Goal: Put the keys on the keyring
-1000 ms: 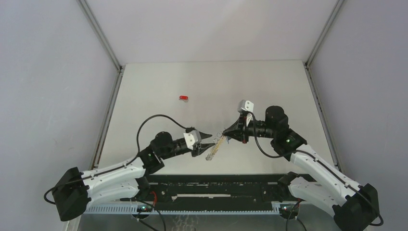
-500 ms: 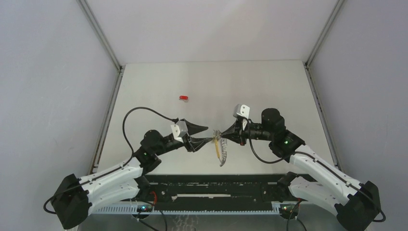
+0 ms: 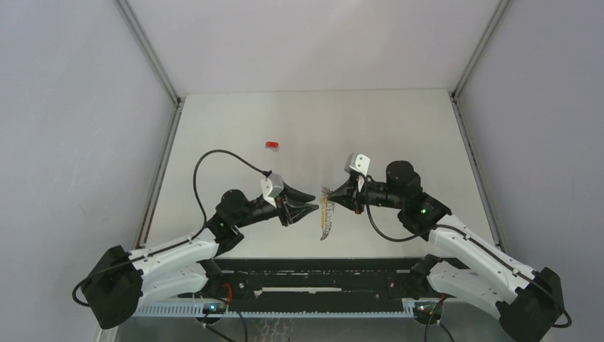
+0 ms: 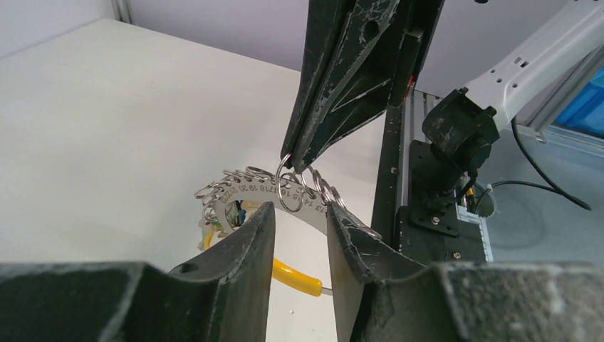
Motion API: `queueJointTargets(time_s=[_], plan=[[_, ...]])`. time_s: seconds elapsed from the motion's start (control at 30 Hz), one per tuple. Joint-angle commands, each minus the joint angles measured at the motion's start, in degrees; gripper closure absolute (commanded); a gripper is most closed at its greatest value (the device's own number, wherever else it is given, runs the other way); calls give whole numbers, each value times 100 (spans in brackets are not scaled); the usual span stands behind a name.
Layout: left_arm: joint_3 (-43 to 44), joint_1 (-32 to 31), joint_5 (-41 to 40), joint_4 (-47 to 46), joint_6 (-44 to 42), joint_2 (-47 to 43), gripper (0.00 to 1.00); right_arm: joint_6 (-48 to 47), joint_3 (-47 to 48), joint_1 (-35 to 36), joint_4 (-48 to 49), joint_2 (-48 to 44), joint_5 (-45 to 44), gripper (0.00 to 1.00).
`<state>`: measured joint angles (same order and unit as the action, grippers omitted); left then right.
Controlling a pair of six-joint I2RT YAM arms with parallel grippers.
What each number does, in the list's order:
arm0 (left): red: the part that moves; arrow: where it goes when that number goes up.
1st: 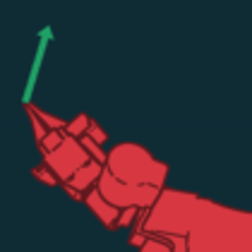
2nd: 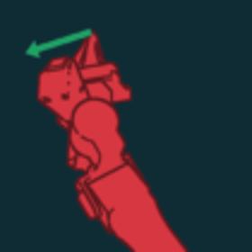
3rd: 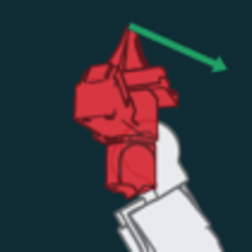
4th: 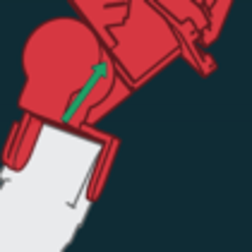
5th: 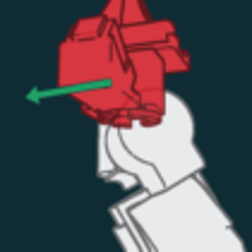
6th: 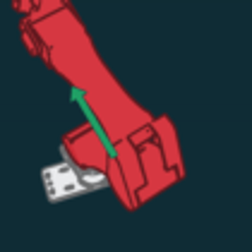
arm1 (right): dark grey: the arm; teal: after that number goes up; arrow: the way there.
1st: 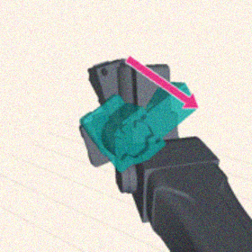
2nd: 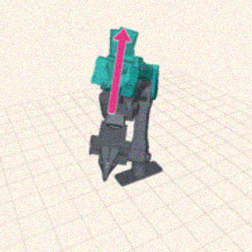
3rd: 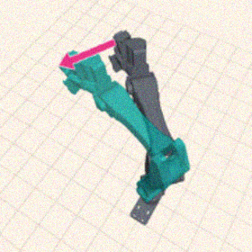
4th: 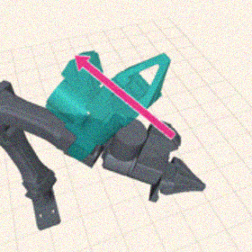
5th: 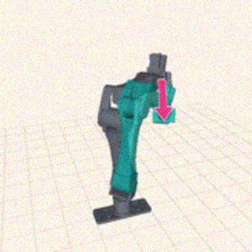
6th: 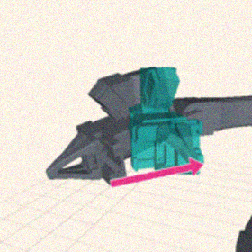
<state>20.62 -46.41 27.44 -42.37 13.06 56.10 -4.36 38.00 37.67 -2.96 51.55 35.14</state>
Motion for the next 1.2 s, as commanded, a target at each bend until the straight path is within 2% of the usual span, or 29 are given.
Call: queueJointTargets(time_s=[0.0,0.63,1.17], plan=[[331,-10,85,-356,229,205,64,-108,270,69,296,-102,-46,100],[619,-26,279,-399,355,588,78,-98,272,91,304,-101,-13,100],[740,-47,388,-459,476,836,76,-81,275,132,287,-144,-40,100]])
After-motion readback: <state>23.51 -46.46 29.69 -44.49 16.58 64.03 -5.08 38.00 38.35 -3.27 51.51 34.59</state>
